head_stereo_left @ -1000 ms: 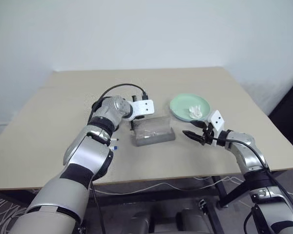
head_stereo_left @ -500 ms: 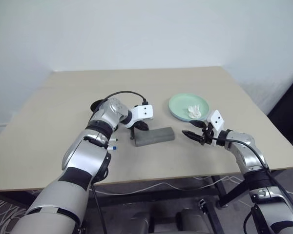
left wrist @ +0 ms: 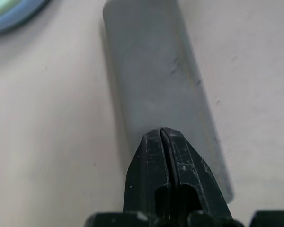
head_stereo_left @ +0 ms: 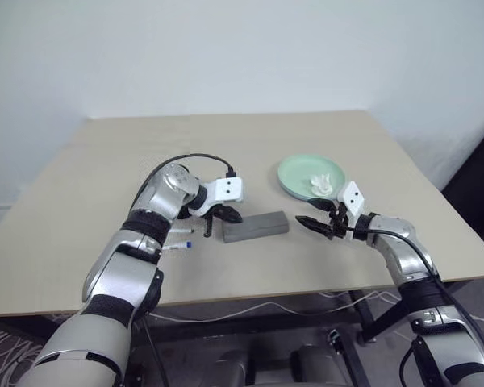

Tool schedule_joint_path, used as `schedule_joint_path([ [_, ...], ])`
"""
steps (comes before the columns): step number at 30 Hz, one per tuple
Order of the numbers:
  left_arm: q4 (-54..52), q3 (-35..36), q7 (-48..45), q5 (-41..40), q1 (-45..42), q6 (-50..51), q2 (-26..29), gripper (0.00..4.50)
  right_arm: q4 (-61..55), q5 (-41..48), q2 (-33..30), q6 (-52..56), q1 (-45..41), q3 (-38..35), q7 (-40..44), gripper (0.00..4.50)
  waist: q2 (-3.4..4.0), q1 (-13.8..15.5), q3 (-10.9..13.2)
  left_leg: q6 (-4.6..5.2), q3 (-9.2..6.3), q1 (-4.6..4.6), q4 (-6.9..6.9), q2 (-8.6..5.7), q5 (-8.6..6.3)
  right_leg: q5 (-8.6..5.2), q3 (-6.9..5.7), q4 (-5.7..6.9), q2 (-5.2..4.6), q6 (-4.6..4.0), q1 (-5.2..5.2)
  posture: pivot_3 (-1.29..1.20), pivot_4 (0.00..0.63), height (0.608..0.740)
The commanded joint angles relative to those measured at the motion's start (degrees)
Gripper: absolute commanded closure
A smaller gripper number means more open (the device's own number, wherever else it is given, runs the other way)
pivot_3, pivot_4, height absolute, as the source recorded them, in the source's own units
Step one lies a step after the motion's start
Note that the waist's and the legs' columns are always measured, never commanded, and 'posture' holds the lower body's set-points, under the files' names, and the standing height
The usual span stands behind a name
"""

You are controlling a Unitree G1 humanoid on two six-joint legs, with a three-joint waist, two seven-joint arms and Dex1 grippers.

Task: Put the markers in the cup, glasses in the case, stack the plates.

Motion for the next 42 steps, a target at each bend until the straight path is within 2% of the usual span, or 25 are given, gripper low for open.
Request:
schedule_joint_path([
  [1, -8.0, 2.1, -6.5, -3.6, 0.0, 1.1, 5.4, 4.49, -0.6, 0.4, 0.1, -0.8, -1.7, -0.6, 0.4, 1.48, 0.01, 0.0, 0.0, 0.0, 0.0, 0.01, -0.02, 0.0, 0.0, 0.0, 0.01, 0.0, 0.0, -0.01, -0.01, 0.0, 0.0, 0.74],
  [4, -14.1, -1.4, -12.0, -7.5, 1.8, 2.0, 12.8, 4.49, 0.1, 0.3, 0.1, -0.9, -2.0, -0.3, 0.7, 1.48, 0.03, -0.2, 0.0, 0.0, 0.06, 0.04, -0.11, 0.01, 0.0, 0.01, 0.06, -0.01, 0.01, -0.04, -0.05, 0.0, 0.0, 0.74],
  [9, -17.0, -11.3, -12.4, -13.9, 2.7, 1.8, 23.4, 4.49, 1.2, 0.1, 0.6, -1.2, -3.1, 0.1, 0.9, 1.48, 0.05, -0.1, 0.0, -0.01, 0.02, 0.08, -0.15, 0.03, 0.0, 0.0, 0.09, 0.0, 0.02, -0.06, -0.08, 0.0, 0.0, 0.74],
  [12, -16.6, -17.0, -12.4, -16.9, 2.8, 1.6, 27.7, 3.93, 2.1, 0.0, 1.0, -1.6, -3.8, 0.2, 0.9, 1.48, 0.05, 0.1, 0.0, -0.01, 0.0, 0.09, -0.07, 0.02, 0.0, 0.0, 0.07, 0.0, 0.02, -0.06, -0.08, 0.0, 0.0, 0.74],
  [14, -15.3, -19.7, -12.4, -17.2, 2.9, 0.3, 29.3, 3.21, 2.5, -0.1, 1.1, -1.8, -4.0, 0.3, 1.0, 1.48, 0.05, 0.1, 0.0, -0.01, -0.01, 0.08, -0.04, 0.01, 0.0, 0.0, 0.06, 0.01, 0.01, -0.07, -0.07, 0.0, 0.0, 0.74],
  [15, -14.3, -20.8, -12.4, -16.9, 2.9, -0.1, 29.7, 3.0, 2.5, -0.1, 1.2, -1.9, -4.1, 0.4, 1.1, 1.48, 0.05, 0.1, 0.0, 0.0, -0.01, 0.08, -0.03, 0.01, 0.0, -0.01, 0.06, 0.01, 0.01, -0.07, -0.08, 0.0, 0.0, 0.74],
  [18, -11.3, -22.2, -12.4, -16.0, 2.7, -0.7, 29.2, 1.88, 2.8, 0.0, 1.4, -2.0, -4.2, 0.5, 1.1, 1.48, 0.04, 0.1, 0.0, 0.0, 0.0, 0.07, -0.03, 0.0, 0.0, -0.01, 0.06, 0.01, 0.02, -0.07, -0.09, 0.0, 0.0, 0.74],
  [23, -8.3, -23.2, -12.4, -14.2, 2.8, -1.6, 27.8, 1.88, 3.0, 0.0, 1.8, -2.0, -4.4, 0.7, 1.2, 1.48, 0.05, 0.1, 0.0, 0.01, 0.0, 0.06, -0.06, 0.01, 0.01, -0.01, 0.07, 0.02, 0.06, -0.07, -0.12, 0.0, 0.0, 0.74],
  [30, -2.5, -20.8, -12.2, -7.1, 2.2, -4.0, 23.3, 1.88, 3.1, 0.1, 1.7, -1.7, -4.7, 0.5, 1.2, 1.48, 0.05, 0.1, 0.0, 0.01, 0.02, 0.07, -0.04, 0.01, 0.01, -0.01, 0.07, 0.01, 0.04, -0.07, -0.1, 0.0, 0.0, 0.74],
  [37, 5.1, -19.1, -6.7, -0.2, 1.4, -8.3, 19.3, 1.88, 2.7, 0.2, 1.3, -1.3, -4.5, 0.4, 1.4, 1.48, 0.04, 0.1, 0.0, 0.02, 0.01, 0.07, -0.03, 0.01, 0.02, 0.0, 0.07, 0.04, 0.05, -0.06, -0.1, 0.0, 0.0, 0.74],
  [42, 5.1, -16.7, -9.3, 0.5, 1.7, -9.0, 18.6, 1.88, 2.6, 0.2, 1.1, -1.1, -4.5, 0.4, 1.5, 1.48, 0.05, 0.1, 0.0, 0.02, 0.01, 0.09, 0.01, 0.01, 0.02, 0.0, 0.07, 0.08, 0.03, -0.06, -0.08, 0.0, 0.0, 0.74],
])
